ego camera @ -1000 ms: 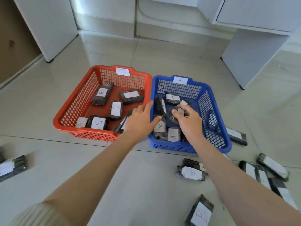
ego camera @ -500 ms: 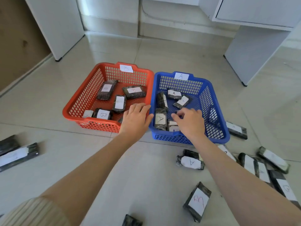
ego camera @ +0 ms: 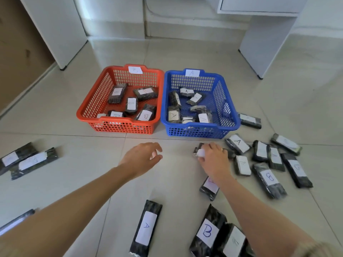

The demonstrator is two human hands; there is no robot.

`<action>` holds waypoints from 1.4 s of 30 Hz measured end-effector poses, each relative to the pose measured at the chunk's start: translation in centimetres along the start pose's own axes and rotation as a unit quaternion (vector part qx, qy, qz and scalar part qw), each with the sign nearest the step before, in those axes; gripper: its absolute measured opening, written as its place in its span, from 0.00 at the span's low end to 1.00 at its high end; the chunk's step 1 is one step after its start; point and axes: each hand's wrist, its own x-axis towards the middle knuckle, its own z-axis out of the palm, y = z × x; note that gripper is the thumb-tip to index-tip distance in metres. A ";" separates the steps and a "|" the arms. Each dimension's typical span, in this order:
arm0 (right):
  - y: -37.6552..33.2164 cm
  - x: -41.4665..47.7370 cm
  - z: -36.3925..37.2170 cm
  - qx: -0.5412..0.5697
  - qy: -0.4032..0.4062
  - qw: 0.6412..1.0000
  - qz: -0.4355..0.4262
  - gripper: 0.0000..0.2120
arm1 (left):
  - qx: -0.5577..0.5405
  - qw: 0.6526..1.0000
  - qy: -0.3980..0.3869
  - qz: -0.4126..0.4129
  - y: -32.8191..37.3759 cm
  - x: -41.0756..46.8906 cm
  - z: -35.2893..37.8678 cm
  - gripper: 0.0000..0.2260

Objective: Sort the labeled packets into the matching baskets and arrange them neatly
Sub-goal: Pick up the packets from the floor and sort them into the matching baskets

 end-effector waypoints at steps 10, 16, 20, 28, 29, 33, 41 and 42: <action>7.5 0.1 -3.5 0.240 0.199 0.949 0.050 0.12 | 0.097 0.986 -0.023 0.131 7.6 8.3 8.1 0.20; 8.7 1.5 -5.5 0.249 0.258 0.932 0.050 0.12 | 0.305 0.933 -0.014 0.190 10.2 10.7 10.5 0.19; 7.1 4.1 -7.5 0.296 0.272 0.913 0.069 0.12 | 0.244 0.959 -0.042 0.136 8.1 9.2 7.0 0.12; 2.6 9.1 -8.3 0.426 0.214 0.862 0.174 0.11 | 0.039 0.983 0.165 0.069 1.0 4.8 -4.2 0.11; 2.5 9.6 -8.4 0.428 0.197 0.862 0.187 0.10 | 0.010 0.982 0.182 0.038 0.7 5.2 -4.8 0.10; 2.5 12.3 -8.9 0.448 0.145 0.858 0.205 0.09 | -0.102 0.959 0.256 -0.063 0.2 9.2 -4.8 0.11; 0.3 18.3 -7.3 0.463 0.093 0.869 0.147 0.14 | -0.154 0.946 0.272 -0.081 1.2 17.1 -2.0 0.12; 0.5 18.8 -7.1 0.440 0.101 0.882 0.133 0.18 | -0.144 0.950 0.265 -0.077 1.3 17.7 -1.5 0.13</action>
